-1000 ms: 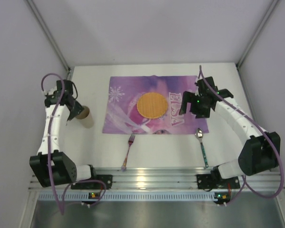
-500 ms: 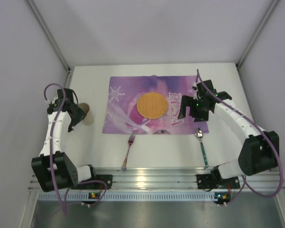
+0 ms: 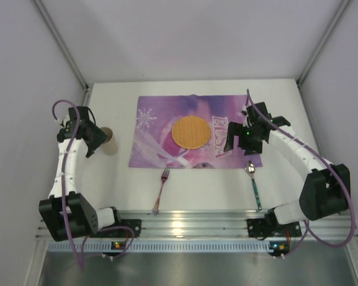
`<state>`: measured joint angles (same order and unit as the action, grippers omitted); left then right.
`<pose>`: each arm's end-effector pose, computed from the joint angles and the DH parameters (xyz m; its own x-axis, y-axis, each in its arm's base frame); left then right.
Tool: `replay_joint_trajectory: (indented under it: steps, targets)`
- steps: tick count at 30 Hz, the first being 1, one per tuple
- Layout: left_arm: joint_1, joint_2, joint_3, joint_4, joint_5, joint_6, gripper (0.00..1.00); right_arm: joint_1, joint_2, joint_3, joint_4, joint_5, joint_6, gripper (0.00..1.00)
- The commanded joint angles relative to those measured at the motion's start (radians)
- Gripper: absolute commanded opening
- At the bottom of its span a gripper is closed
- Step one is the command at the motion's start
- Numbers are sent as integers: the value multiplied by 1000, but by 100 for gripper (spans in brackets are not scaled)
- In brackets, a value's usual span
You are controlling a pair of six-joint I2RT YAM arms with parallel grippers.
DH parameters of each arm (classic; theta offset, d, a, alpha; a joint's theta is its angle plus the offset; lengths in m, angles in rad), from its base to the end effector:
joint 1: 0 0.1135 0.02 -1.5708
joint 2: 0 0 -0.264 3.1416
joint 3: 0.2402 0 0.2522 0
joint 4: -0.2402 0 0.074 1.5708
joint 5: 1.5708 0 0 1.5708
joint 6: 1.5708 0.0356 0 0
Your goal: Set the dinner table for one person
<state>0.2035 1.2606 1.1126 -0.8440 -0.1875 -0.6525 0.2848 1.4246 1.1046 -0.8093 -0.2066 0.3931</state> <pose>0.2437 0.0571 0.2969 -0.4702 -0.7061 -0.5294 -0.7349 0.6454 -0.2082 0.2661 0.0855 0.2562 -0.9391 0.1157 -0.3237 0.0007 0.9422 0.3350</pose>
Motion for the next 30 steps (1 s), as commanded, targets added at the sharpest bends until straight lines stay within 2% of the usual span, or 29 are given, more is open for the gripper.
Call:
replay_joint_trajectory:
  steps: [1, 8, 12, 15, 17, 18, 20, 23, 25, 27, 30]
  targets:
    - [8, 9, 49, 10, 0, 4, 66, -10, -6, 8, 22, -1, -2, 100]
    - [7, 52, 0, 101, -21, -18, 65, -12, 26, 66, -2, 16, -22, 99]
    - [7, 144, 6, 175, -26, -12, 59, -10, 45, 75, -5, 10, -28, 100]
    - [8, 246, 26, 215, -26, 5, 43, -12, 56, 74, -5, 4, -30, 100]
    - [7, 313, 23, 233, -15, 19, 11, -12, 57, 78, -8, 6, -30, 100]
    - [8, 330, 30, 227, -6, 25, 0, -12, 59, 86, -11, 10, -31, 100]
    - [8, 358, 64, 212, 32, 36, 0, -12, 62, 107, -25, 18, -31, 100]
    - [2, 301, 93, 215, 112, 57, 0, -12, 57, 159, -45, 16, -30, 100]
    - [-22, 277, 154, 214, 161, 95, 0, -6, 69, 256, -74, -25, -20, 100]
    - [-51, 289, 242, 206, 299, 129, 0, 10, 91, 384, -103, -71, 1, 100]
    - [-172, 365, 375, 162, 399, 203, 0, 80, 161, 582, -137, -126, 23, 100]
